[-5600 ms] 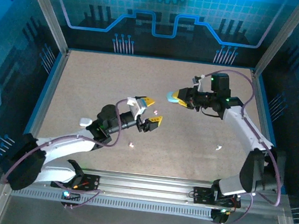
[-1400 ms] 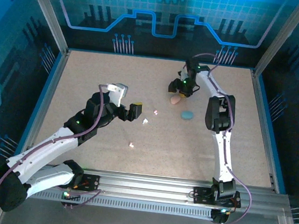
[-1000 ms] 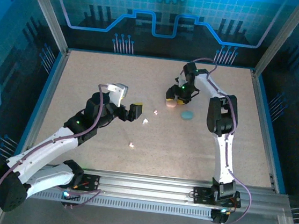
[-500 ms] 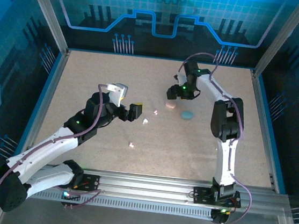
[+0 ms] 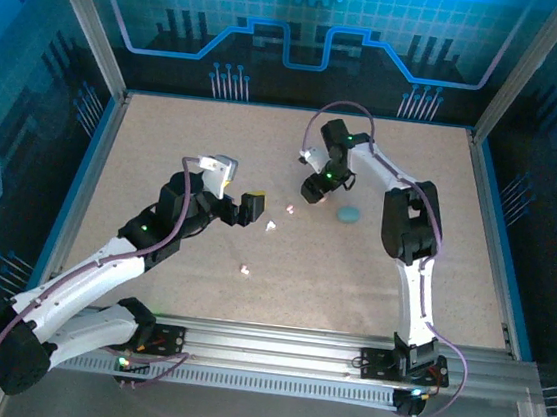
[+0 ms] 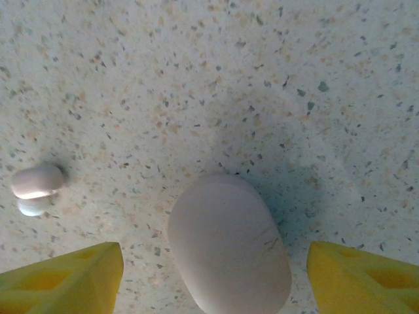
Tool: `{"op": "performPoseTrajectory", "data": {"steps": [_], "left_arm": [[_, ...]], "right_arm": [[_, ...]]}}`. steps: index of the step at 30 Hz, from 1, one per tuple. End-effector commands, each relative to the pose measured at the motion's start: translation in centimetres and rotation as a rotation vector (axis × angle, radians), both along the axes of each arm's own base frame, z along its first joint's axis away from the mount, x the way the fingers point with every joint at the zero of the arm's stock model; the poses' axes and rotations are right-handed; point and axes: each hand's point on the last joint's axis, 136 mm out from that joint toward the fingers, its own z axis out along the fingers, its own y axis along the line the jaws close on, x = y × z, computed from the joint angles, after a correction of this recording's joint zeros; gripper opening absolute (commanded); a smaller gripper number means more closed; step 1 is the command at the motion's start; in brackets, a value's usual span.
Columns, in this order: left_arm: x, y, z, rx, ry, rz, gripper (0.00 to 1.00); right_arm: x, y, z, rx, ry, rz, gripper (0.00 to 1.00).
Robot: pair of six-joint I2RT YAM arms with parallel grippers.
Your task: Insert the wireless bluetooth earbuds into the charging case
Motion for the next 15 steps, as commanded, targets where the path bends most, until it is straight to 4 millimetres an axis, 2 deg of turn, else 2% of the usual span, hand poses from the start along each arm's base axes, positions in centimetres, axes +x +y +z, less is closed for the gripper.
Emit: {"op": "performPoseTrajectory", "data": {"steps": [1, 15], "left_arm": [[0.0, 0.4, 0.7, 0.006, -0.022, 0.006, 0.99], [0.0, 0.4, 0.9, 0.007, -0.025, 0.005, 0.99]], "right_arm": [[-0.1, -0.1, -1.0, -0.034, 0.008, 0.077, 0.74], [-0.9, -0.6, -2.2, -0.061, 0.047, 0.106, 0.57]]}}
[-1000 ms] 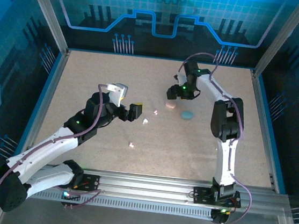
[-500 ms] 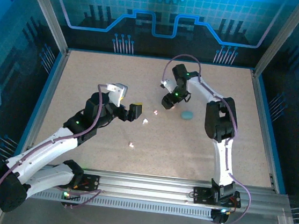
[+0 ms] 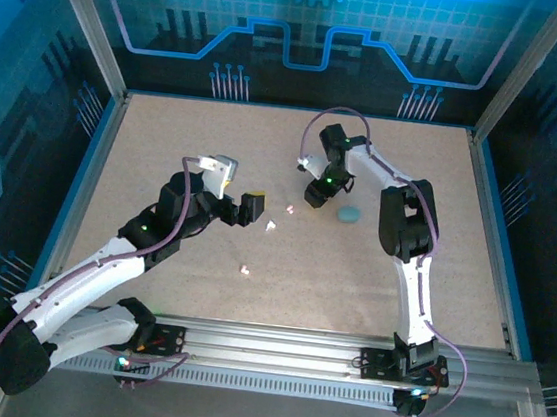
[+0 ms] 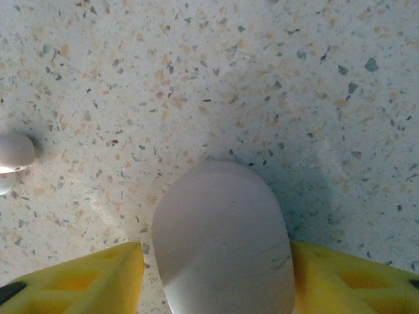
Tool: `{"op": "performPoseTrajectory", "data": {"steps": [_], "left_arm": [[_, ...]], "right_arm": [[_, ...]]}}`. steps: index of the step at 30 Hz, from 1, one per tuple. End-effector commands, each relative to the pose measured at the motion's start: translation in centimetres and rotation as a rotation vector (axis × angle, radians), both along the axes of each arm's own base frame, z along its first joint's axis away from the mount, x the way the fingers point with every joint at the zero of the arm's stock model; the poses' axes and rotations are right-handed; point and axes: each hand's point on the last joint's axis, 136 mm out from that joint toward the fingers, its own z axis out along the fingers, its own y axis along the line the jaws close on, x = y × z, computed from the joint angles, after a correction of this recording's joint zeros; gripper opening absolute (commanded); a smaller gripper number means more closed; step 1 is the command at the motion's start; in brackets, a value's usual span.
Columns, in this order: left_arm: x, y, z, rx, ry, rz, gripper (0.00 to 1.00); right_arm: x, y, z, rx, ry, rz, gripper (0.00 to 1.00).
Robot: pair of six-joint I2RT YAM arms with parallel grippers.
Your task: Insert the wireless bluetooth earbuds into the charging case
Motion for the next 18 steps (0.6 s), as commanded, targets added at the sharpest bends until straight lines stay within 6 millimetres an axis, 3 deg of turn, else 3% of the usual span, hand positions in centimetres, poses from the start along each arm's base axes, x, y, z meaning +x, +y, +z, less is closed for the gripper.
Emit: {"op": "performPoseTrajectory", "data": {"steps": [1, 7, 8, 10, 15, 17, 18], "left_arm": [[0.0, 0.4, 1.0, 0.006, -0.026, 0.005, 0.99], [0.0, 0.4, 1.0, -0.004, -0.024, 0.009, 0.99], [0.0, 0.4, 1.1, -0.005, -0.024, 0.008, 0.99], [0.0, 0.4, 1.1, -0.009, -0.024, 0.009, 0.99], [0.0, 0.3, 1.2, -0.016, -0.021, 0.007, 0.99], [0.0, 0.3, 1.3, -0.021, -0.021, 0.01, 0.99], [0.0, 0.3, 1.3, -0.024, -0.019, 0.011, 0.99]], "right_arm": [[-0.3, -0.3, -0.7, -0.028, 0.019, 0.022, 0.56], [-0.4, -0.6, -1.2, -0.048, 0.017, 0.025, 0.51], [-0.6, -0.7, -2.4, -0.057, 0.039, 0.024, 0.51], [-0.7, -0.8, -2.7, -0.062, 0.044, 0.024, 0.52], [-0.6, -0.7, -2.8, -0.065, 0.042, 0.022, 0.51], [-0.4, -0.8, -2.7, -0.067, 0.029, 0.016, 0.47], [-0.4, -0.8, -2.5, -0.065, 0.023, 0.017, 0.4]]}}
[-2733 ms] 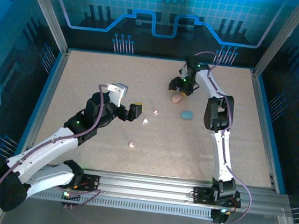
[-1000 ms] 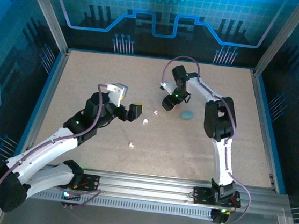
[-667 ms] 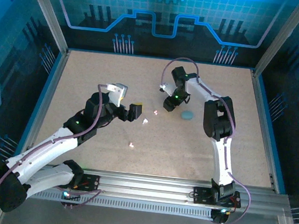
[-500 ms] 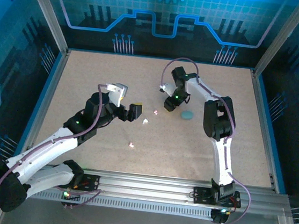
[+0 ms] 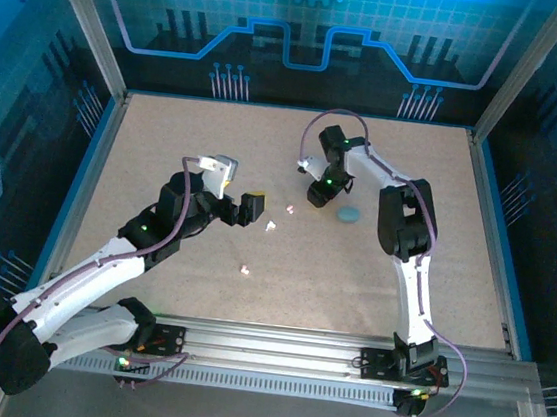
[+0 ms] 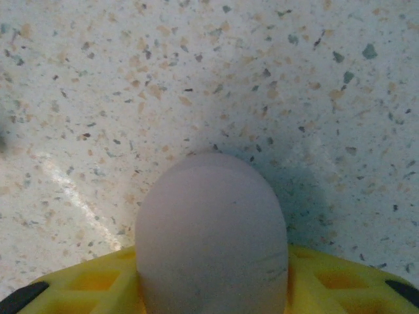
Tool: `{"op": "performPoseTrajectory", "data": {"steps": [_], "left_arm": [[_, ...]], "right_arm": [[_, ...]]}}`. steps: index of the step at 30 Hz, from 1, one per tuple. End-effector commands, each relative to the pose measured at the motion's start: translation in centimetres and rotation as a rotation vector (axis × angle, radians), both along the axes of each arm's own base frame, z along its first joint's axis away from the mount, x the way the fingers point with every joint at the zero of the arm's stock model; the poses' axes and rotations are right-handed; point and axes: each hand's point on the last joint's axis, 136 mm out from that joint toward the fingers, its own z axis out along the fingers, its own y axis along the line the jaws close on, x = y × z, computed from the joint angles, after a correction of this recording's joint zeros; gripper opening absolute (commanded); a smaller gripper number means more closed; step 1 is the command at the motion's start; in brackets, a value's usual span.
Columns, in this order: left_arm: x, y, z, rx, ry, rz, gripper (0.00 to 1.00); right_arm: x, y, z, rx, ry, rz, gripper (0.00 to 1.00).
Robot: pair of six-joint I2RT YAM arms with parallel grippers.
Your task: Insert the wireless bluetooth earbuds into the charging case
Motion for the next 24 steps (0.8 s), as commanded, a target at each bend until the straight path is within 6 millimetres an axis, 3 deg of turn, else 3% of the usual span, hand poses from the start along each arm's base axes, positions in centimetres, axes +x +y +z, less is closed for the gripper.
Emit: {"op": "performPoseTrajectory", "data": {"steps": [1, 2, 6, 10, 15, 20, 24], "left_arm": [[0.0, 0.3, 1.4, -0.027, -0.02, 0.008, 0.99], [-0.1, 0.3, 1.3, -0.031, -0.016, 0.009, 0.99], [0.1, 0.4, 1.4, -0.054, -0.004, 0.029, 0.99], [0.5, 0.3, 2.4, -0.151, 0.049, 0.048, 0.98], [1.0, -1.7, 5.4, -0.292, 0.092, -0.02, 0.92], [0.9, -4.9, 8.2, -0.416, 0.131, -0.172, 0.85], [0.8, -6.9, 9.6, -0.484, 0.172, -0.274, 0.8]], "right_arm": [[-0.6, -0.1, -1.4, -0.019, 0.029, 0.006, 0.36], [-0.7, 0.0, -1.4, -0.013, 0.031, 0.0, 0.34], [-0.4, 1.1, 3.8, 0.089, -0.055, -0.032, 0.26], [-1.4, 2.1, 11.5, 0.286, -0.164, -0.101, 0.26], [-5.9, 3.0, 21.0, 0.559, -0.363, -0.055, 0.25], [-10.1, 2.9, 26.2, 0.679, -0.521, 0.015, 0.26], [-12.6, 3.2, 28.1, 0.699, -0.634, 0.096, 0.27]]}}
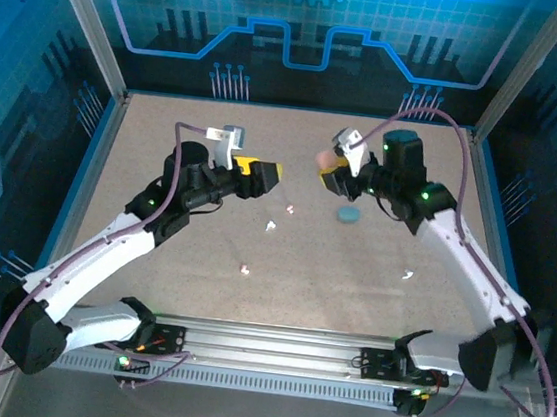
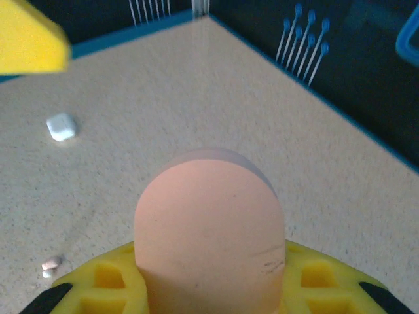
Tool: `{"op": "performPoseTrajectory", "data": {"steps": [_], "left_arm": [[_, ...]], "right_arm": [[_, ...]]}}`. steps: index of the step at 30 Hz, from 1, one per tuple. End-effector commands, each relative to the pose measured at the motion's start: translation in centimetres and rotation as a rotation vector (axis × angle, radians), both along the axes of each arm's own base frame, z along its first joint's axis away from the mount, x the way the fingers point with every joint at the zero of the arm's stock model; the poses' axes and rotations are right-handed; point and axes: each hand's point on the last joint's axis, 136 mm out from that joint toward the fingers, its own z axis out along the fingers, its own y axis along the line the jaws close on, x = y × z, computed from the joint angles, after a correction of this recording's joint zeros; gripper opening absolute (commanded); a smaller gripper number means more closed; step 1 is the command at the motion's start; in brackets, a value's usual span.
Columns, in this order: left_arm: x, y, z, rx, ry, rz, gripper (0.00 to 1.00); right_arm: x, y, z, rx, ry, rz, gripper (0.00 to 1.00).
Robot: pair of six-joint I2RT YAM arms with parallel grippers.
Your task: Insert the wireless bluetooth earbuds into the charging case
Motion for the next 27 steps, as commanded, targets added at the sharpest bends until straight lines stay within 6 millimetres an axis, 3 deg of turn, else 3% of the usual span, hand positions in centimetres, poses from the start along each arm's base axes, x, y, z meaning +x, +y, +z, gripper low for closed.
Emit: {"op": "performPoseTrajectory", "data": {"steps": [1, 6, 13, 22, 27], "left_arm": [[-0.9, -2.6, 2.8, -0.126, 0.021, -0.148, 0.78], [-1.9, -5.1, 3.4, -0.093, -0.016, -0.233, 0.78], [-1.3, -7.0, 1.5, -0.046, 0.048, -0.251, 0.71], [-0.5, -7.8, -0.2, -0.034, 0.111, -0.249, 0.46], [-0.3, -7.6, -0.1, -0.064, 0.116, -0.228, 0.3]], "right_arm": [[-1.6, 1.6, 0.6, 0.026, -0.083, 0.07, 0.27], [-2.7, 2.0, 0.9, 0.018, -0.091, 0.093, 0.28], [-3.4, 3.0, 1.0, 0.01, -0.105, 0.135, 0.29], [-3.5, 3.6, 0.9, -0.017, -0.132, 0.145, 0.3], [-3.9, 3.9, 0.6, -0.043, -0.151, 0.166, 0.33]]}}
